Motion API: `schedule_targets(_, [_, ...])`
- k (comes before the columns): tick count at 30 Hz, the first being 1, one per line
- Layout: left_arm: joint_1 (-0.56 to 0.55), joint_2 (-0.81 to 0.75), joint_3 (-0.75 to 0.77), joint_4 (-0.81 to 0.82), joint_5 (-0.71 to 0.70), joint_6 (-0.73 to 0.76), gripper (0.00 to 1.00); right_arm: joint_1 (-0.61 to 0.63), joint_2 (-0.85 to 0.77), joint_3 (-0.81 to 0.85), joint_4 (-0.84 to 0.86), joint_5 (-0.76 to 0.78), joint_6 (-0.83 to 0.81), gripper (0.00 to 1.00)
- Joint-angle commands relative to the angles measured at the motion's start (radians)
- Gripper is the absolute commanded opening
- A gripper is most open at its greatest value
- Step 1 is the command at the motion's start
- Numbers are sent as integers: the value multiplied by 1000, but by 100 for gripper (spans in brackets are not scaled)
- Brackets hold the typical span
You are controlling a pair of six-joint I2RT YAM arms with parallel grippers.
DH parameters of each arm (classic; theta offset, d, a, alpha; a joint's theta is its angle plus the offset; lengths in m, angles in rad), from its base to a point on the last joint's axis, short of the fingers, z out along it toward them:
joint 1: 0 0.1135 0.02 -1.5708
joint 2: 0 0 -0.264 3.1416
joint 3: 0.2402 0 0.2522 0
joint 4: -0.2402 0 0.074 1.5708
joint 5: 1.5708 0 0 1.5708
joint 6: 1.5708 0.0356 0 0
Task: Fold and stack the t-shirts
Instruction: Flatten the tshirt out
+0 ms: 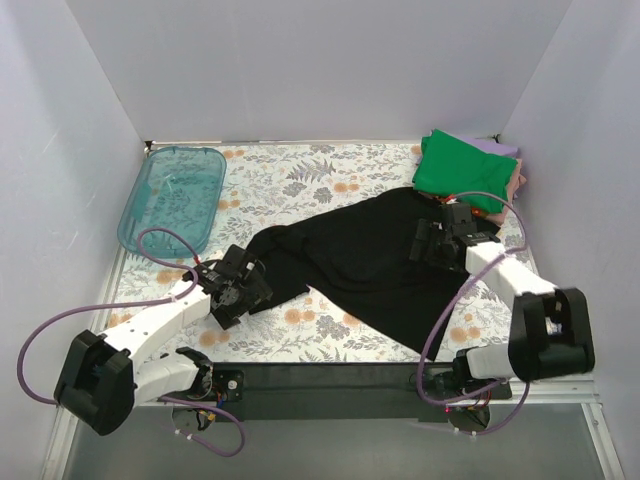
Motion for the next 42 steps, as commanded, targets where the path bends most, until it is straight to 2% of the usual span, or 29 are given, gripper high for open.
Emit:
schedule_targets(1, [-3,21,-7,31,-9,11,94,1,-179,-39,-43,-25,-26,98])
schedule_targets(5, [-3,96,-2,70,-14,5,86,1,-359,-141,-58,-48,-7,98])
schedule_targets(8, [-3,150,2,109,-11,4,75,1,-475,-201,-127,-51,17,98])
schedule_targets(13, [-3,222,24,117,-60,-9,45,4,-586,-251,-185,-88,42,98])
schedule_targets(14, [-4,231,28,116,-72,-9,44,8,-612,-251,-229,-82,45,98])
schedule_targets(17, [-1,277,71,97,-133,7,44,77,-652,-231,-288,-39,77,98])
schedule_targets(21, [-1,331,67,122,-111,-5,42,267,-699,-223,-345,7,163,98])
schedule_targets(22, [-1,340,61,129,-101,-1,38,300,-698,-225,-351,18,180,98])
schedule_targets(26, [-1,383,61,130,-92,-19,3,471,-648,-237,-372,59,287,98])
schedule_targets(27, [-1,380,56,123,-97,-24,0,555,-634,-237,-377,73,307,98])
schedule_targets(29, [-1,368,47,119,-107,-44,0,686,-588,-232,-409,122,381,98])
schedule_targets(33, [-1,305,27,59,-172,-117,0,807,-512,-238,-451,160,494,98])
schedule_targets(37, [-1,280,11,38,-185,-136,0,843,-477,-263,-478,142,551,98])
schedule_targets(42, [0,279,22,-38,-245,-205,0,848,-518,-278,-549,159,620,98])
